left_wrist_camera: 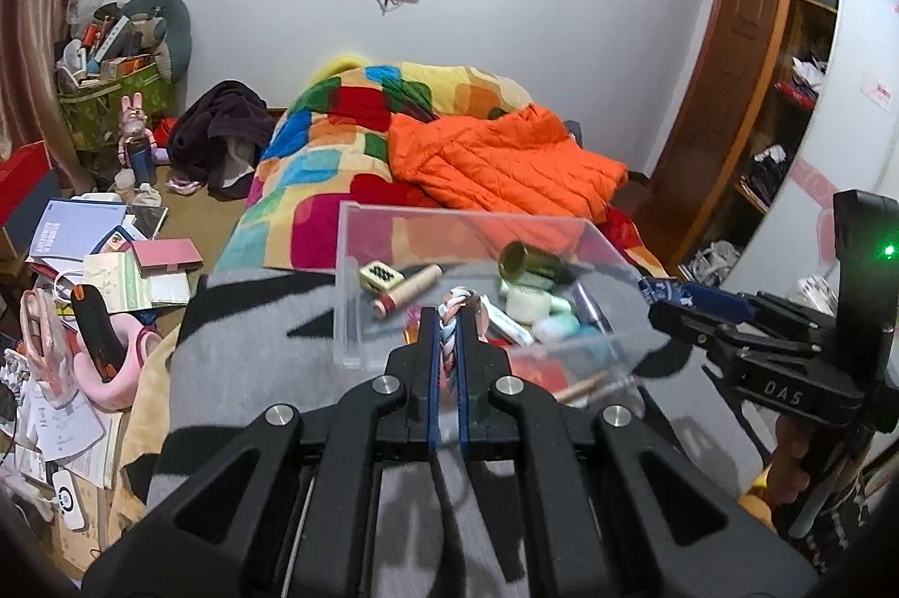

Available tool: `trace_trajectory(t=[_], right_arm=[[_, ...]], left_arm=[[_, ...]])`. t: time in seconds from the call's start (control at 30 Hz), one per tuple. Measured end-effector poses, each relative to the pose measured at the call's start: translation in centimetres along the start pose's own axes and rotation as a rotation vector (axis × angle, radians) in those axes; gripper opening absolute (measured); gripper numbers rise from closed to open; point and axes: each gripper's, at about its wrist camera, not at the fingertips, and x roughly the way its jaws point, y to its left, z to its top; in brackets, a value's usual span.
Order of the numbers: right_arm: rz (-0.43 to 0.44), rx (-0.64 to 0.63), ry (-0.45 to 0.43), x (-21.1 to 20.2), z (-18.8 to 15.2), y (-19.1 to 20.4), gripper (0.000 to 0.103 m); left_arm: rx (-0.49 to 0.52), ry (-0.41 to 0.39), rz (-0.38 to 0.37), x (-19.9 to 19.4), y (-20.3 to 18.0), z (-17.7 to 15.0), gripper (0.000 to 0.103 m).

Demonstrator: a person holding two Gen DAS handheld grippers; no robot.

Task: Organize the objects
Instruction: 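Drop the bracelet and Max card pack into the clear box with both grippers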

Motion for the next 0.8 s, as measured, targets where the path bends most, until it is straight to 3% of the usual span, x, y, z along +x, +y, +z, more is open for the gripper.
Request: trace_trajectory(t=[0.2,0.47,0.8], right_arm=[[0.009,0.012,0.074,4.1,0.9,-0.2,0.047],[-0.005,0.044,0.138,7.6,0.9,-1.0,0.047],[0.017,0.017,0.146,7.0,0.8,-0.8,0.049]], left_arm=[[-0.025,0.031,0.031,2.8,0.8,0.8,0.004],[-0.070,0.118,0.020,6.8,2.2,0.5,0.004],[-0.008,0.115,0.021,5.9,0.9,-0.3,0.023]])
